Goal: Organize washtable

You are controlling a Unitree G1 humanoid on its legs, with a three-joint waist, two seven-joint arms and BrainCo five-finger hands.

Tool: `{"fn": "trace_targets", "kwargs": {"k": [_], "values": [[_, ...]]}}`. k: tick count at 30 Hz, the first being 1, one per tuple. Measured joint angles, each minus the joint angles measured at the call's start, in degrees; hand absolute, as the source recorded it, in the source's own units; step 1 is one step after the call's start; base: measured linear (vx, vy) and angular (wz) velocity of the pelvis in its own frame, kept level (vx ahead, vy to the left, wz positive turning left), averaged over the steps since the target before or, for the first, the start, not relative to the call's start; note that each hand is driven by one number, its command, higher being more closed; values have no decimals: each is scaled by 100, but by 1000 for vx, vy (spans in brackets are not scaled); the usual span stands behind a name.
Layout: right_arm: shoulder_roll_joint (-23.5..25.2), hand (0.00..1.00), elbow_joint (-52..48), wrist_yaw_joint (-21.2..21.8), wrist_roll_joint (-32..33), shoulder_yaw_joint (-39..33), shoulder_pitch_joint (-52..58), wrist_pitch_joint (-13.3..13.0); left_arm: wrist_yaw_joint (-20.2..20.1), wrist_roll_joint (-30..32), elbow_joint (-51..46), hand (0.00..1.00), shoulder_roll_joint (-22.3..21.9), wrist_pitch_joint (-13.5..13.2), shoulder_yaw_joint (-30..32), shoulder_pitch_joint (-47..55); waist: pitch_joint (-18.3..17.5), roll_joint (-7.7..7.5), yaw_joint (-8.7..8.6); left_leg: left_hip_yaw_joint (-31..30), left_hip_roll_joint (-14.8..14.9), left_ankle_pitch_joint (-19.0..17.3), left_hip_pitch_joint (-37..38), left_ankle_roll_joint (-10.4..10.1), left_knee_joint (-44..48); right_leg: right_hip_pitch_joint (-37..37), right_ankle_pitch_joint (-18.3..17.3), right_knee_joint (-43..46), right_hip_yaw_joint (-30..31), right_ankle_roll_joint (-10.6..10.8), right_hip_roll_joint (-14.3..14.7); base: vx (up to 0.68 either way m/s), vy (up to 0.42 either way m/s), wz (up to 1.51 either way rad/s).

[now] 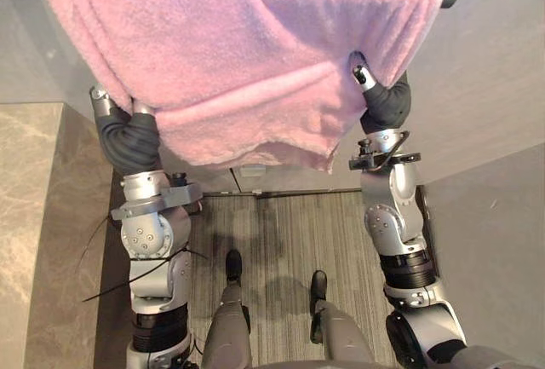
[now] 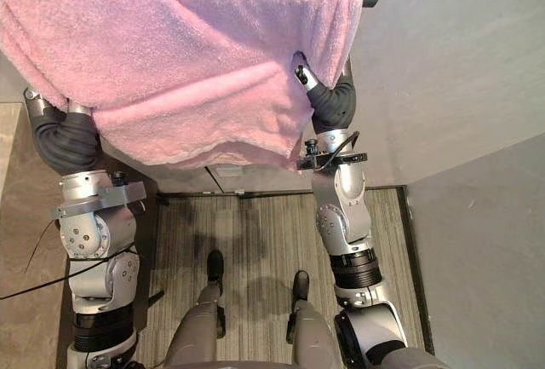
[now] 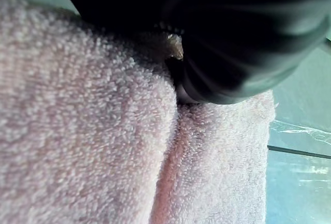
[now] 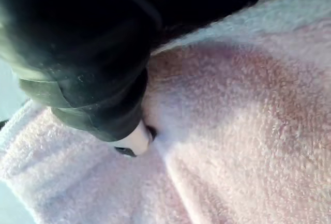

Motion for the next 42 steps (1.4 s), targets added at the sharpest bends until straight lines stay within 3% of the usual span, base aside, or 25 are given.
{"fn": "trace_targets", "kwargs": {"k": [9, 14, 23, 31, 38, 42], "values": [[-1, 0, 32, -17, -1, -169, 597, 47, 97, 131, 54, 0, -249, 156, 37, 738, -39, -17, 6, -8, 11, -6, 117, -3, -34, 157, 5, -85, -15, -10, 16, 0, 0, 0], [-16, 0, 451, -29, -49, -328, 1534, 483, 54, 137, 57, 0, -264, 252, 125, 1022, -56, -19, 10, -9, 11, -7, 141, -3, -6, 186, 8, -96, -17, -12, 16, 5, 0, -1], [-42, 0, 684, 173, -309, -336, 2765, 666, -157, 368, 172, 0, -412, 284, 261, 1837, -649, 33, -16, 1, 52, -160, 487, -101, -38, 558, -17, -285, -8, -53, 57, 11, -5, -2], [11, 0, 1569, 435, -911, -267, 3815, 905, -290, 752, 1164, 0, -428, 408, 521, 2588, -966, 99, -16, 12, 75, -202, 679, -112, -38, 752, -26, -332, 5, -63, 78, -4, 1, 0], [-38, 0, 2508, 887, -1763, 479, 4629, 1101, -818, 912, 3495, 0, -403, 772, 1024, 3367, -1110, 126, -6, 100, 101, -340, 1024, -116, -36, 1124, -43, -483, 66, -57, 97, 16, -9, -5], [-129, 0, 2058, 1196, -2026, 914, 5010, 1267, -1352, 972, 3636, 0, -259, 920, 820, 4188, -1150, 145, -9, 162, 97, -379, 1086, -115, -37, 1143, -71, -469, 117, -46, 89, 10, -2, -6]]}}
